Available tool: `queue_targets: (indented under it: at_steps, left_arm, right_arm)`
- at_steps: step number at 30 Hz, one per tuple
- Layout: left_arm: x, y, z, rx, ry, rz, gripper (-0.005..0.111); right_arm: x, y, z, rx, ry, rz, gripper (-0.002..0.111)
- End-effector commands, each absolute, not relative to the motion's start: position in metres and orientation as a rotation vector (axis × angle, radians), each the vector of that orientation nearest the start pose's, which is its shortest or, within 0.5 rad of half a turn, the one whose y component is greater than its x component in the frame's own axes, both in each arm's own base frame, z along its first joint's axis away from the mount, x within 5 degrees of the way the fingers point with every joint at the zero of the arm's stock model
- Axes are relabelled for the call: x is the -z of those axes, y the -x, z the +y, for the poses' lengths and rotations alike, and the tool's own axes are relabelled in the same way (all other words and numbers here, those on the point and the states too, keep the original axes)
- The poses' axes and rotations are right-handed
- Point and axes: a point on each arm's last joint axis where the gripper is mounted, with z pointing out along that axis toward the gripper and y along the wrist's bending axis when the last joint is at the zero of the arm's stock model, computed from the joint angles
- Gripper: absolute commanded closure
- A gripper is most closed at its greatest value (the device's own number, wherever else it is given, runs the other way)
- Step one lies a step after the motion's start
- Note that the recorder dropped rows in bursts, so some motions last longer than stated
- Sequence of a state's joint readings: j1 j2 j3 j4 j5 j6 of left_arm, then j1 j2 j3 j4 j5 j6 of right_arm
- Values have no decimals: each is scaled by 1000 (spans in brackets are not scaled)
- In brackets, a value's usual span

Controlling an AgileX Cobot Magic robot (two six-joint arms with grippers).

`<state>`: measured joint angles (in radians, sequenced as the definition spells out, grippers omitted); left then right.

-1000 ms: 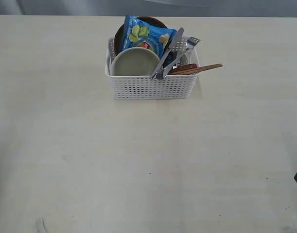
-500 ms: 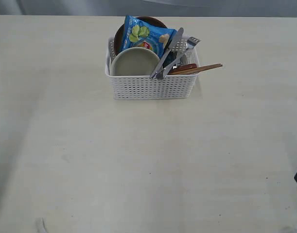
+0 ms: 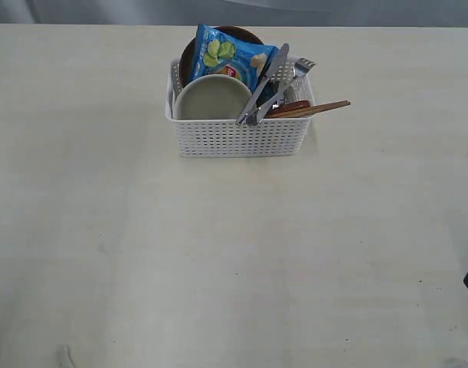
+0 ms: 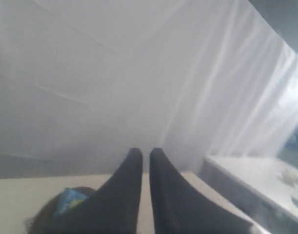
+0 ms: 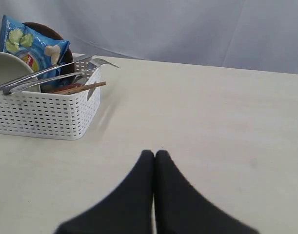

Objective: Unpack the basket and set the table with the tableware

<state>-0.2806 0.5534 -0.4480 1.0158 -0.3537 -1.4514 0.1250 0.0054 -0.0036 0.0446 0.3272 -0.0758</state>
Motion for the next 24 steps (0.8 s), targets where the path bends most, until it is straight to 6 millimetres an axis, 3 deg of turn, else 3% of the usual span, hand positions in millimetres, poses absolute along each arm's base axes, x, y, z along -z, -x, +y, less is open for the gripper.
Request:
queue_targets:
  at_steps: [1,4,10,14,19,22,24]
  left_arm:
    - [-357,-144,-95,842,-452,1547,77]
    - [-365,-176,-110,775,-537,1599,63]
    - [-358,-244,-114,519,-435,1762,65]
    - [-338,-276,-100,281,-246,1821,65]
    - [-313,-305,-70,-324,-201,1847,70]
    - [-295,-318,-59,-403,-124,2010,74]
    - [-280,-328,-56,-318,-67,2187,75]
  right_arm:
    - [-184,-53,8,-82,154,1798,109]
    - [-184,-53,8,-82,154,1798,109]
    - [-184,-53,8,-82,154,1798,109]
    - [-184,-53,8,-82,154,1798,109]
    - [-184,-53,8,-82,154,1798,109]
    - [-184,-53,8,-82,154,1798,109]
    - [-184,-53,8,-82,154,1798,109]
